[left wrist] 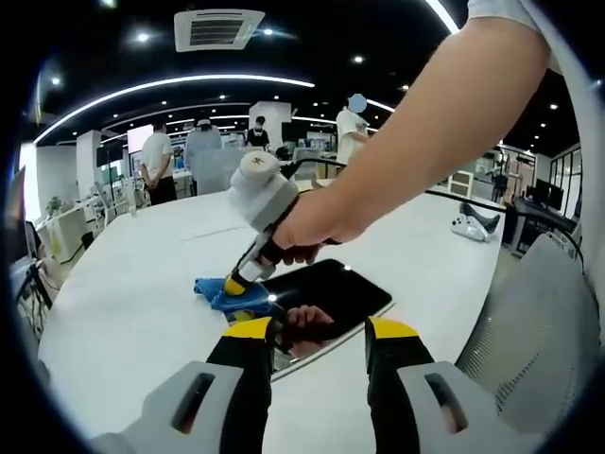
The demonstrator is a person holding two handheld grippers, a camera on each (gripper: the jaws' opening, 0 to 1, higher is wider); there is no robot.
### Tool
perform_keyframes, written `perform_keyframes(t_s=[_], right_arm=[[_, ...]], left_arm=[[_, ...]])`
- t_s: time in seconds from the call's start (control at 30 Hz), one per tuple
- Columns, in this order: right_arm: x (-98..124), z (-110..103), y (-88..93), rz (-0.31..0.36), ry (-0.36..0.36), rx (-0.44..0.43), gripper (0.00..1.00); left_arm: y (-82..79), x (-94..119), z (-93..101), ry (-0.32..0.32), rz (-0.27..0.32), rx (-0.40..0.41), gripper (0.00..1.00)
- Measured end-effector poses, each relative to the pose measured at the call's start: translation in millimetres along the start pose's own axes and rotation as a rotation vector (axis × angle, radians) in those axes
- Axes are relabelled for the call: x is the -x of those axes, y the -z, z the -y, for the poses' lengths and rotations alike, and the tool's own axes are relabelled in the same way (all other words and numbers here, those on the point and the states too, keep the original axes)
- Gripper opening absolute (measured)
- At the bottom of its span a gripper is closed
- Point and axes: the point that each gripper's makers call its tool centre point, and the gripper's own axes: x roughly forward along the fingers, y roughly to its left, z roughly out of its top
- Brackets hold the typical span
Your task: Wipe the mirror surface with the cleaning cloth until all visible marks leave the cleaned area.
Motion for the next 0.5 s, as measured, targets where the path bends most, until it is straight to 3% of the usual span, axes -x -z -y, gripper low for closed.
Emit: perform_keyframes(t_s=[0.5], right_arm=[[0.6,0.6,0.4,0.0,-0.005,0.012,0.04]], left_arm=[[0.5,0.2,-0.6,-0.005,-0.005,-0.001,0.37]])
